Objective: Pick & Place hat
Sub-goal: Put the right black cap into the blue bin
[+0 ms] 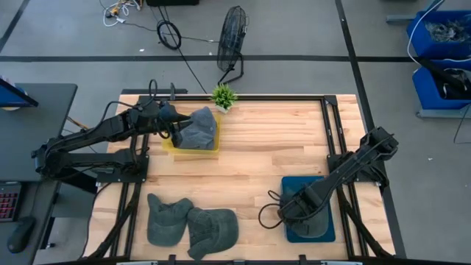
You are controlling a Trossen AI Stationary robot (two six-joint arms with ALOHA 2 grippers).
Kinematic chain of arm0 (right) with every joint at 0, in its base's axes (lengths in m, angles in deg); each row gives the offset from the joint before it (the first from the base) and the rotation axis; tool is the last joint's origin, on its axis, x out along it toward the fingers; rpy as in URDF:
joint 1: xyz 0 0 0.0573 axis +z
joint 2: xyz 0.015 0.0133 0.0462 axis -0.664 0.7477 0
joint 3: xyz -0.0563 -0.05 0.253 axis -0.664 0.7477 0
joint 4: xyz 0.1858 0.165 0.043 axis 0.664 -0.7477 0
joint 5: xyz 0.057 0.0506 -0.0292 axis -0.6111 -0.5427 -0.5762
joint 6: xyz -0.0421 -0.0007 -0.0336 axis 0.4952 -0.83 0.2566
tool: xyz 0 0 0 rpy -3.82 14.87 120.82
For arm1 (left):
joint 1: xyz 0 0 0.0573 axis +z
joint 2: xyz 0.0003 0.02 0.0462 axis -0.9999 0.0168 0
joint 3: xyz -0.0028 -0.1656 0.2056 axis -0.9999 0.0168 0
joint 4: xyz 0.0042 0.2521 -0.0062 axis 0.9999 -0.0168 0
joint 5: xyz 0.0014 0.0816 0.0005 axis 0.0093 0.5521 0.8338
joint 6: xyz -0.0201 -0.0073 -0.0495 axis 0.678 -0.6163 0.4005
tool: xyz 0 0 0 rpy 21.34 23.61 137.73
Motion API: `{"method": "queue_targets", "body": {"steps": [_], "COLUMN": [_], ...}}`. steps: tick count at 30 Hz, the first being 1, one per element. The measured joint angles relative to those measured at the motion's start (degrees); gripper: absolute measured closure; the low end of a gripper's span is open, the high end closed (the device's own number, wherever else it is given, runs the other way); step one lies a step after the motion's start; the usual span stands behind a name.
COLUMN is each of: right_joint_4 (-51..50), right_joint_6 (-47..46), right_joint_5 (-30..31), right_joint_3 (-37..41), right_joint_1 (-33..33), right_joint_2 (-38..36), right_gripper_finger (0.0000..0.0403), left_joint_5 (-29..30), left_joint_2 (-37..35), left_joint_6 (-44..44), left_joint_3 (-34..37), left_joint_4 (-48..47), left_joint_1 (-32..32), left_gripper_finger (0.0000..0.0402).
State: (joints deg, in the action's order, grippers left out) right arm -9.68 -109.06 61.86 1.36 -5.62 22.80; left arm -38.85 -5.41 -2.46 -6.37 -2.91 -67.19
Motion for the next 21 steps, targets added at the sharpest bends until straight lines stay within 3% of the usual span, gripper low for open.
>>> {"method": "queue_targets", "body": {"steps": [11,18,21], "right_joint_4": [5.2,11.3,9.9], "right_joint_6": [-4.2,-0.5,-0.4], "right_joint_5": [0.4,6.4,4.9], "right_joint_3": [0.0,0.0,0.0], "right_joint_1": [0.1,0.1,0.0], "right_joint_2": [1.0,1.0,1.0], "right_gripper_finger": [0.0333,0.0335,0.0347], "left_joint_5": [0.0,0.0,0.0], "left_joint_2": [0.0,0.0,0.0], "left_joint_6": [0.0,0.0,0.0], "left_joint_3": [0.0,0.0,0.0], "left_joint_4": [0.0,0.0,0.0], "left_joint_1": [0.0,0.0,0.0], "left_gripper_finger": [0.0303,0.0303,0.0303]}}
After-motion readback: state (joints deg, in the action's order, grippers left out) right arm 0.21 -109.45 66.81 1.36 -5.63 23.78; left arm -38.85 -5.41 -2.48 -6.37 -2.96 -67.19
